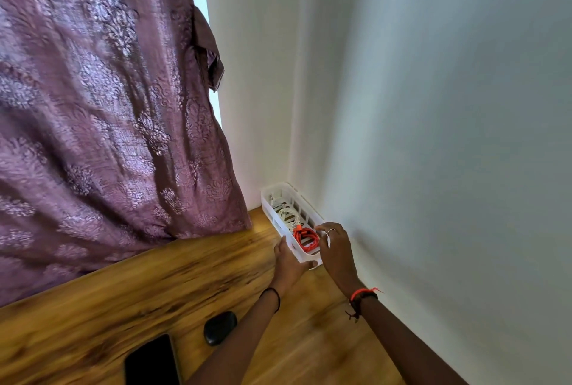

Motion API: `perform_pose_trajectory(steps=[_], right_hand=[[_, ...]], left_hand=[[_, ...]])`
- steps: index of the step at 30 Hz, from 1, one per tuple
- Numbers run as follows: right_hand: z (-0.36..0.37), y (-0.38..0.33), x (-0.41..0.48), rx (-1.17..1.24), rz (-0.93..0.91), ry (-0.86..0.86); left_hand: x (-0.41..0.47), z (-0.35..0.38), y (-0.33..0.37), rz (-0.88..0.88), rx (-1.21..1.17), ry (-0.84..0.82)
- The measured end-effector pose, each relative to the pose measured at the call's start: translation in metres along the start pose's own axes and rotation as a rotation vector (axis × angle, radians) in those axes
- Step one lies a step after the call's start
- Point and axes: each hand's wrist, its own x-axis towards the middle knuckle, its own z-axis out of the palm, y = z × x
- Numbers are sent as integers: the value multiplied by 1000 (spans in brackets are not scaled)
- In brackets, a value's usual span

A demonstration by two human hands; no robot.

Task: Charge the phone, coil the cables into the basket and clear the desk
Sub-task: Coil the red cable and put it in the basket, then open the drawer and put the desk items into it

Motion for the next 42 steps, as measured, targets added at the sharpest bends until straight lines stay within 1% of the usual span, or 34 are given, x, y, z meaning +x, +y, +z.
perform_pose_trajectory(steps=[3, 8, 13, 17, 19, 26, 30, 33, 39, 42], right_hand=[[-4, -7, -9, 3, -32, 2], [-7, -28, -32, 63, -70, 23], [-1, -55, -70, 101, -139, 0], [12, -84, -114, 136, -153, -69], [19, -99, -136, 158, -160, -82], [58, -152, -217, 199, -195, -257], [77, -186, -258, 178, -259, -347], [88, -207, -284, 227, -279, -379], [108, -248, -347, 249, -312, -475], [116, -263, -381, 288, -300, -499]], left_hand=[[-9, -13, -6, -24, 53, 38], [-38, -42, -21, -82, -172, 125], [-76, -74, -38, -29, -263, 235], [-120, -102, -63, -33, -394, 275], [-143, -115, -75, -42, -422, 300], [-224, -163, -132, -85, -430, 439], [-268, -197, -164, -118, -427, 596], [-295, -218, -183, -133, -403, 643], [-356, -253, -214, -164, -499, 782], [-389, -267, -229, -172, -506, 798]])
